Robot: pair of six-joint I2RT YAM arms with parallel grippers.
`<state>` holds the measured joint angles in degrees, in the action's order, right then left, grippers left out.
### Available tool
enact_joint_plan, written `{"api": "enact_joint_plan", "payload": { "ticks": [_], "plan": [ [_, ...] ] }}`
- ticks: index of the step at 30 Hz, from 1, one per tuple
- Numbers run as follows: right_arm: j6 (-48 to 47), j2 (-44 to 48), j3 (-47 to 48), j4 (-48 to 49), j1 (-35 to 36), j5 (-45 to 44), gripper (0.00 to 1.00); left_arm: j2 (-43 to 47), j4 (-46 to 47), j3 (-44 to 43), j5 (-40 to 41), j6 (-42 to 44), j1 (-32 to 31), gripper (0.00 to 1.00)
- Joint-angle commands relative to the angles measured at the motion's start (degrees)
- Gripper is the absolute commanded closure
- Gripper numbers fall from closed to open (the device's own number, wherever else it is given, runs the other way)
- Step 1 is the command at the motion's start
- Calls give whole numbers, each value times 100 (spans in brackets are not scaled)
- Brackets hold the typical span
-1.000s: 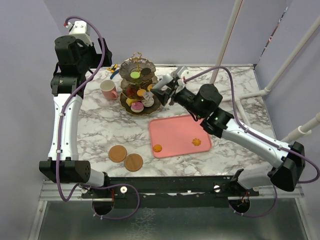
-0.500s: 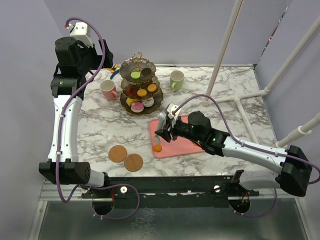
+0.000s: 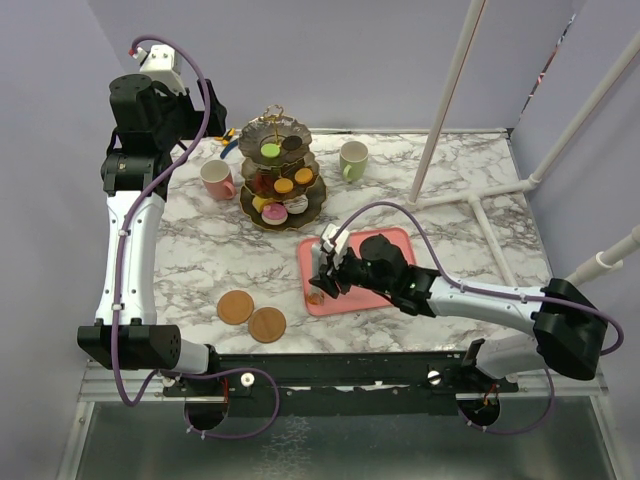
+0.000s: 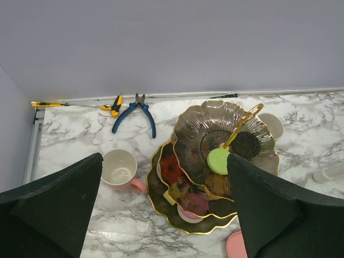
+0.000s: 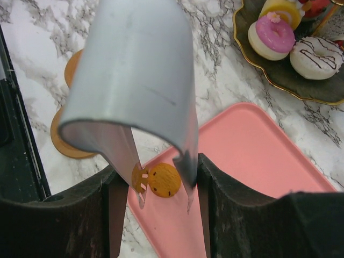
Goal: Serve the afternoon tea
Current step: Pick up the desert from the tray.
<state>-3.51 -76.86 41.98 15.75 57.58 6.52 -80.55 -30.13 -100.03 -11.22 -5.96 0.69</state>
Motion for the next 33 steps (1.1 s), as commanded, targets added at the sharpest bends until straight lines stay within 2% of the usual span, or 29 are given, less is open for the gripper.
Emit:
{"api": "enact_joint_plan", "payload": {
  "ticks": [1, 14, 33],
  "plan": [
    [-110, -107, -74, 519, 40, -214, 50, 171, -2, 43, -145, 22, 26, 1],
    [-90, -338, -307, 1033, 42, 51, 50, 151, -28, -49, -160, 46, 28, 1],
    [135, -309, -664, 1335, 41, -216, 50, 153, -64, -134, -176, 48, 28, 1]
  ]
}}
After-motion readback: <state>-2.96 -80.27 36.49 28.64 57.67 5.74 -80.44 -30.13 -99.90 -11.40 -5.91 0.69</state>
